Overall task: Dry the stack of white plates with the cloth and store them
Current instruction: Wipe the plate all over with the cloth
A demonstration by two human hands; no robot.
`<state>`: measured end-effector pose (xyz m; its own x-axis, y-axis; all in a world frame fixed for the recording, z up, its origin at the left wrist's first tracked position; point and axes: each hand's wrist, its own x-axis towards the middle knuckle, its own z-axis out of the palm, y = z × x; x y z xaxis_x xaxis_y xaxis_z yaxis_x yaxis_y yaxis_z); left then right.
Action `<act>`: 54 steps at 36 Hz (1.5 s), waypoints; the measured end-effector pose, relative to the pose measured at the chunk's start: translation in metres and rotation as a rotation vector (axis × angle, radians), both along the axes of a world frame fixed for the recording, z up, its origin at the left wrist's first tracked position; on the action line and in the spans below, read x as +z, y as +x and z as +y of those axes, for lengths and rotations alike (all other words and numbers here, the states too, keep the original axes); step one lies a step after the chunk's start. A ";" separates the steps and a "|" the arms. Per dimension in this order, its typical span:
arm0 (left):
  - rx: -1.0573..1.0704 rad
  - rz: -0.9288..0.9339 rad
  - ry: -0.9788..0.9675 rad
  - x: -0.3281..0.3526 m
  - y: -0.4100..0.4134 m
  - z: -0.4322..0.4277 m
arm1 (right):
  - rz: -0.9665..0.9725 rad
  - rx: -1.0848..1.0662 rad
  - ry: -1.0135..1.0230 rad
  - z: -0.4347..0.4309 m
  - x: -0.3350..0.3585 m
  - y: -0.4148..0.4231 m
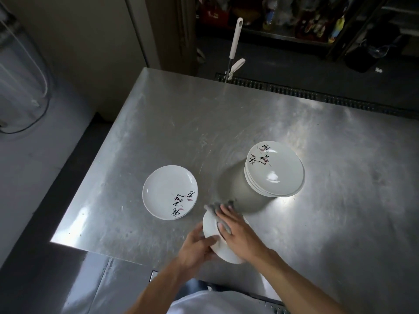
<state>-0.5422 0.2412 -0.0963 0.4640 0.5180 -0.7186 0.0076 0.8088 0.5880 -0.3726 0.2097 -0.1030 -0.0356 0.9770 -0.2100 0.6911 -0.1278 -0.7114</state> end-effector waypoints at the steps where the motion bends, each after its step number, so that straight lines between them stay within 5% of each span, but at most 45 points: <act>1: -0.021 0.016 0.002 0.001 -0.001 0.002 | -0.026 0.048 0.003 0.000 0.001 0.000; 4: -0.084 0.087 0.000 0.001 -0.007 0.007 | 0.003 0.314 0.020 -0.009 0.004 -0.007; 8: -0.167 0.105 -0.029 0.008 -0.012 0.011 | -0.042 0.055 -0.046 -0.001 -0.003 0.009; 13: -0.242 0.102 -0.001 0.015 -0.013 0.014 | 0.018 0.322 -0.030 -0.007 0.001 -0.002; 17: -0.262 0.064 -0.021 0.019 -0.009 0.017 | -0.028 0.006 -0.109 0.002 0.003 0.006; 22: -0.264 0.096 -0.031 0.016 -0.009 0.017 | 0.078 0.272 -0.047 -0.013 0.006 -0.009; 30: -0.136 0.129 -0.036 0.006 -0.009 0.012 | 0.059 -0.270 -0.258 0.003 -0.004 0.012; 38: -0.127 0.065 -0.047 0.007 -0.006 0.020 | 0.111 0.153 -0.041 -0.006 -0.002 -0.013; 42: -0.103 0.081 -0.069 0.002 -0.007 0.023 | -0.055 -0.063 -0.067 0.005 -0.010 -0.001; 47: -0.147 0.084 -0.066 0.000 -0.008 0.019 | -0.044 0.276 -0.006 -0.003 -0.013 -0.006; 50: -0.133 0.105 -0.092 0.001 -0.008 0.018 | -0.076 -0.039 -0.073 0.003 -0.018 0.004; 54: -0.188 0.078 -0.077 0.005 -0.007 0.015 | -0.050 0.249 -0.021 -0.006 -0.008 -0.004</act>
